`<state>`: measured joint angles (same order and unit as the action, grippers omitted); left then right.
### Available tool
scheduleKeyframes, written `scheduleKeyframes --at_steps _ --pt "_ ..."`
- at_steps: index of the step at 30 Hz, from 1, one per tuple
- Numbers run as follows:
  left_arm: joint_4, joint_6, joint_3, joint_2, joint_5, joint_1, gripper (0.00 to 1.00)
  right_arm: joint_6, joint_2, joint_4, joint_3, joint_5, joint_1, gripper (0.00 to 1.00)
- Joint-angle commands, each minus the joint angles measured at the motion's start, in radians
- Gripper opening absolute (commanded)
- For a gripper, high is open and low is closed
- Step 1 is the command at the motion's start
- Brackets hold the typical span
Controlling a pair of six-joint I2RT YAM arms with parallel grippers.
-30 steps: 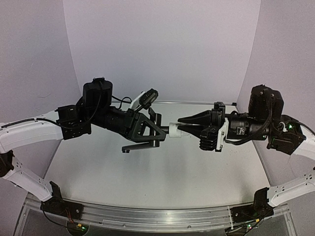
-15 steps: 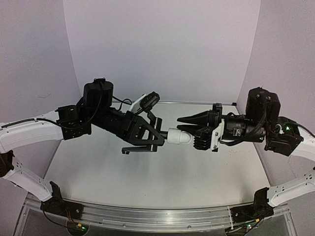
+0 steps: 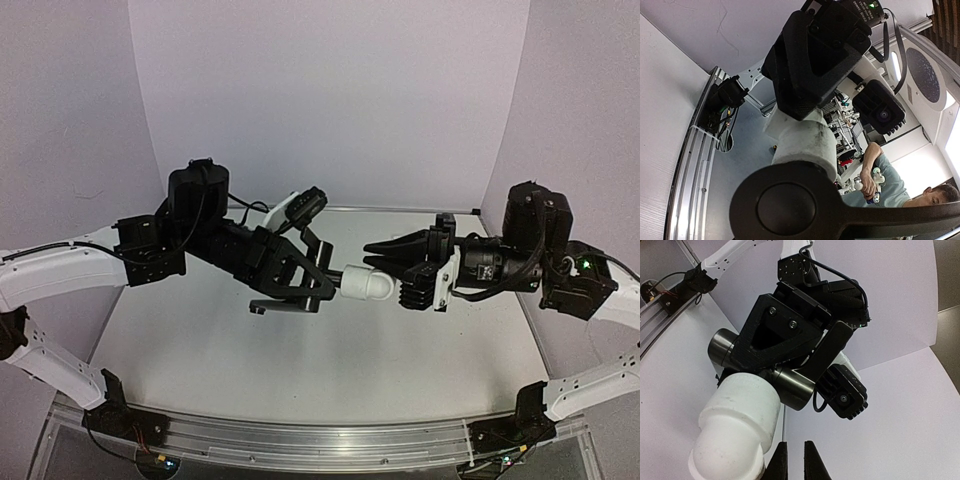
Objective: Install the water faucets
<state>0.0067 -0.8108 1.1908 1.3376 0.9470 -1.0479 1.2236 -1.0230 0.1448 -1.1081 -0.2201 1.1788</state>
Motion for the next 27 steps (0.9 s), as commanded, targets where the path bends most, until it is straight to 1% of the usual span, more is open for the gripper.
scheduleKeyframes --at_steps 1,12,20,27 --pt "0.178 0.005 0.054 -0.075 -0.013 0.001 0.00 -0.004 0.016 0.055 0.021 -0.058 0.002 0.11" --pt "0.200 -0.007 0.061 -0.068 0.006 0.002 0.00 0.005 0.012 0.094 0.029 -0.089 0.002 0.11" --pt "0.226 -0.027 0.061 -0.061 0.029 0.002 0.00 0.062 0.027 0.114 0.057 -0.097 0.002 0.10" --pt "0.206 -0.014 0.063 -0.060 -0.001 0.002 0.00 0.053 0.029 0.116 0.036 -0.134 0.002 0.10"
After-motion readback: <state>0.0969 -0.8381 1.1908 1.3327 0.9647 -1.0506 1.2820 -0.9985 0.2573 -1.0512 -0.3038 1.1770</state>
